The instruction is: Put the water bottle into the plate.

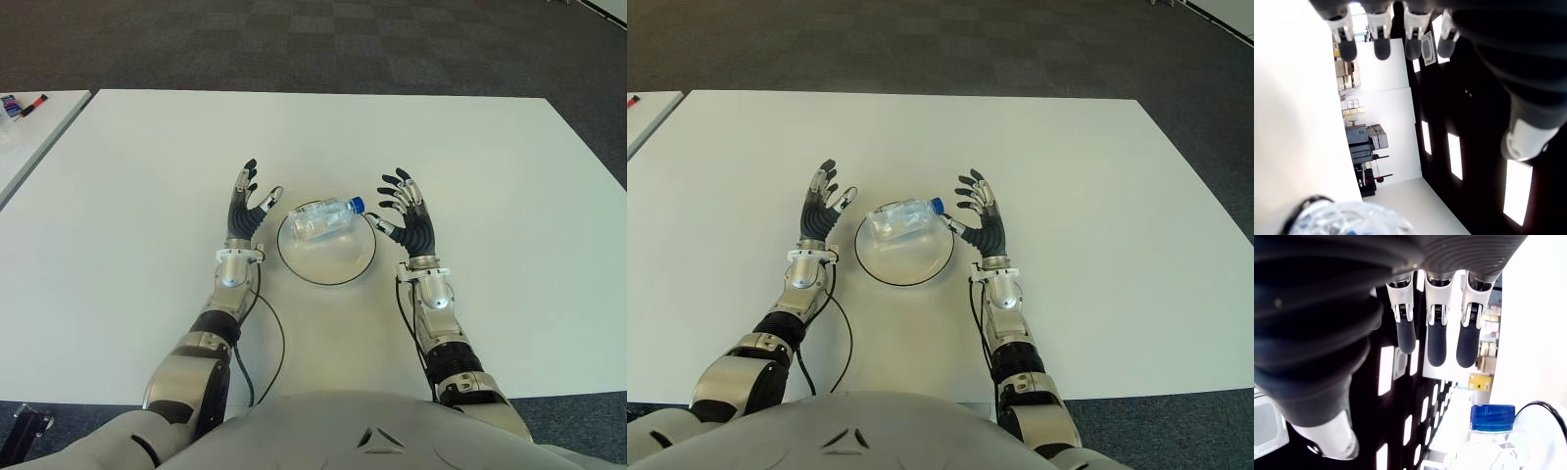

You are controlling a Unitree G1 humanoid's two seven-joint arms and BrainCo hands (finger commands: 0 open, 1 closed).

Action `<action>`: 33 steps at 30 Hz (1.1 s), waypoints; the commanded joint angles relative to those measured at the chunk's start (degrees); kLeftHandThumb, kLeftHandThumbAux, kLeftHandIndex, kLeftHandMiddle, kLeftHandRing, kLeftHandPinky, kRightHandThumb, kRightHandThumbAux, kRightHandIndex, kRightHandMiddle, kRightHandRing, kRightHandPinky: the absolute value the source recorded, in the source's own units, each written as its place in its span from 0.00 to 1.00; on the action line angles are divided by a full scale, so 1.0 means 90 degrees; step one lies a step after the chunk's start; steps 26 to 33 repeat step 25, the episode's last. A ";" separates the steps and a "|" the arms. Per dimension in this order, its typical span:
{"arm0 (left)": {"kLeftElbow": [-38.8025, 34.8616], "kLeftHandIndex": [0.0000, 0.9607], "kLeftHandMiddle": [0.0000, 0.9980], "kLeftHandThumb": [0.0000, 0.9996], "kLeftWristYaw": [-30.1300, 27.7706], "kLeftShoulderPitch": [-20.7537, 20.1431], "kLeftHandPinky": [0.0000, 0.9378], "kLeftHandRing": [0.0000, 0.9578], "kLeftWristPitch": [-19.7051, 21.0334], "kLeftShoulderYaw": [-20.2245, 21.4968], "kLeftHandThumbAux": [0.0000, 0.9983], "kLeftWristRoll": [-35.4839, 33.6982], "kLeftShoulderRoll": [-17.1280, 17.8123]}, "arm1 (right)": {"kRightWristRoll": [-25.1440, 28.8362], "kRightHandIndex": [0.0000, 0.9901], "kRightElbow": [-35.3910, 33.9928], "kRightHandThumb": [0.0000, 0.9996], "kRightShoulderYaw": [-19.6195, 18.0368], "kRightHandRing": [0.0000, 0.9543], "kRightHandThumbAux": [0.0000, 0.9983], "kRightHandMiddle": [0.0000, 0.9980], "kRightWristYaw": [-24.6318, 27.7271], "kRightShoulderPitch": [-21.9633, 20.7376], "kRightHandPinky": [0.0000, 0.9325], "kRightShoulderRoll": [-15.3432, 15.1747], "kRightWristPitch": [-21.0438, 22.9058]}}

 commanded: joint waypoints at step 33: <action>-0.0144 0.00 0.06 0.09 0.0260 0.0117 0.10 0.07 0.0319 0.0283 0.64 -0.0274 -0.0003 | -0.0018 0.00 0.1084 0.17 -0.0393 0.15 0.67 0.08 -0.0701 -0.0394 0.23 0.0210 0.0486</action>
